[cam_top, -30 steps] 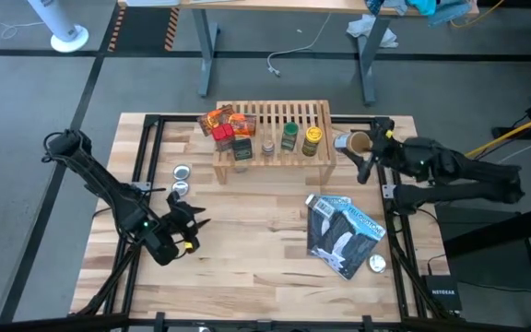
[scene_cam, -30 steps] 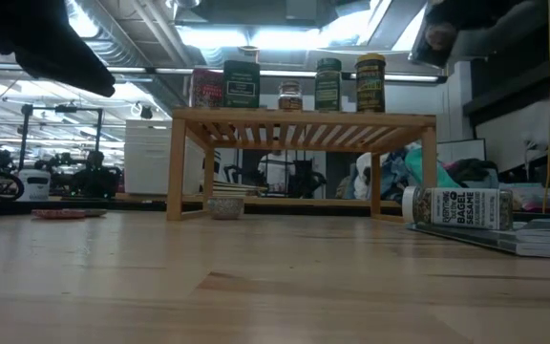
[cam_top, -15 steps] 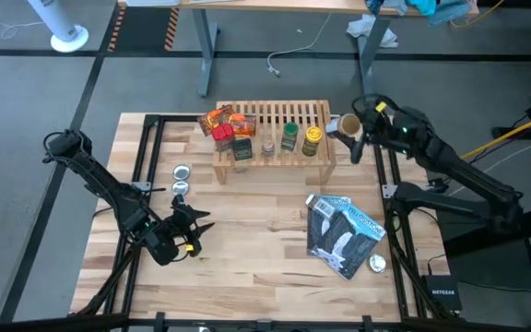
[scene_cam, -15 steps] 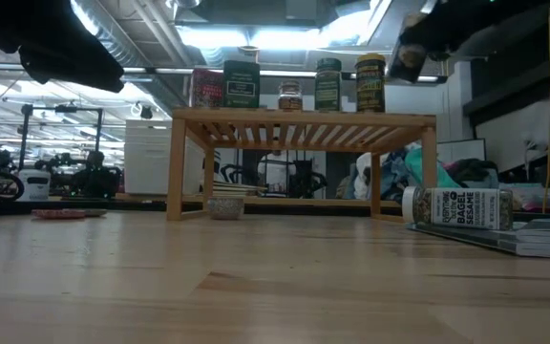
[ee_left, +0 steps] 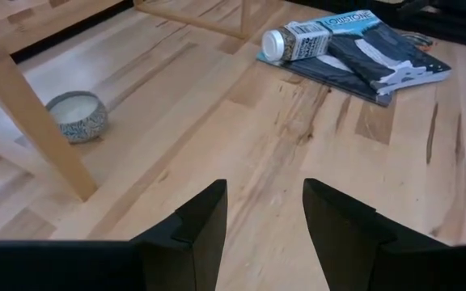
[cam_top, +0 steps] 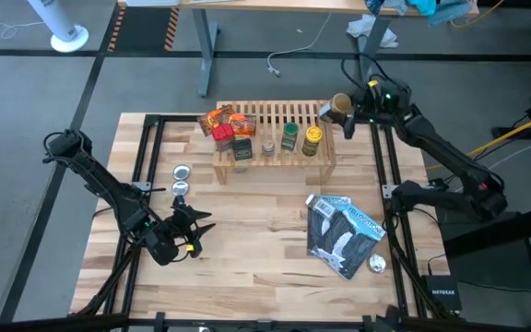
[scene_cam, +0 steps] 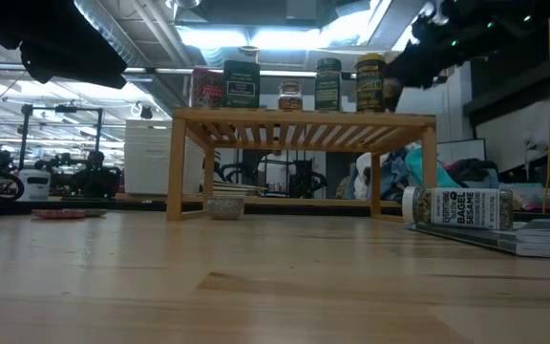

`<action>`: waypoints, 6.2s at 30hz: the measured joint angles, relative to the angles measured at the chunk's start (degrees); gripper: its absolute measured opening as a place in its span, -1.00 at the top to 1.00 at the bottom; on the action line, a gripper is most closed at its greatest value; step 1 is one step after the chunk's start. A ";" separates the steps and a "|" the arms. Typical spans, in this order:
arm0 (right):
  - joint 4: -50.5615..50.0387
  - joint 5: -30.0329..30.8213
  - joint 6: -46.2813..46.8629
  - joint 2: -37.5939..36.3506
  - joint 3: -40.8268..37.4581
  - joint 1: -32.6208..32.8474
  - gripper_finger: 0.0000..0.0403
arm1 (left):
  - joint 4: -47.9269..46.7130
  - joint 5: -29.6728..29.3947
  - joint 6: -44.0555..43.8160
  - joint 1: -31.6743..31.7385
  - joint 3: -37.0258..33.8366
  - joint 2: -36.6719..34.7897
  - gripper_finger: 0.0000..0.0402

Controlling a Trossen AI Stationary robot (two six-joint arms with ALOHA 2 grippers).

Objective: Shelf spices
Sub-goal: Put the gold seasoning bottle on the shelf, then put the white seasoning bottle on the shelf

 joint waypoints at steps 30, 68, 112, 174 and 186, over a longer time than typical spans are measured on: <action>-0.24 -4.21 -1.28 7.82 0.25 -0.41 -0.42 | 0.52 0.44 0.55 0.07 0.01 0.03 0.22; 20.49 -5.22 6.76 15.07 0.61 3.58 -0.42 | 0.51 0.46 3.48 0.39 0.02 0.03 0.22; 8.99 -5.65 5.47 27.08 12.56 4.72 -0.57 | 0.52 0.45 3.45 0.39 0.07 0.03 0.22; -51.30 -2.42 9.26 -24.26 12.54 2.25 -0.73 | 0.53 0.46 3.43 0.39 0.02 0.03 0.22; -56.51 -3.29 13.64 -35.20 12.43 2.23 -0.34 | 0.51 0.46 3.44 0.41 0.02 0.03 0.22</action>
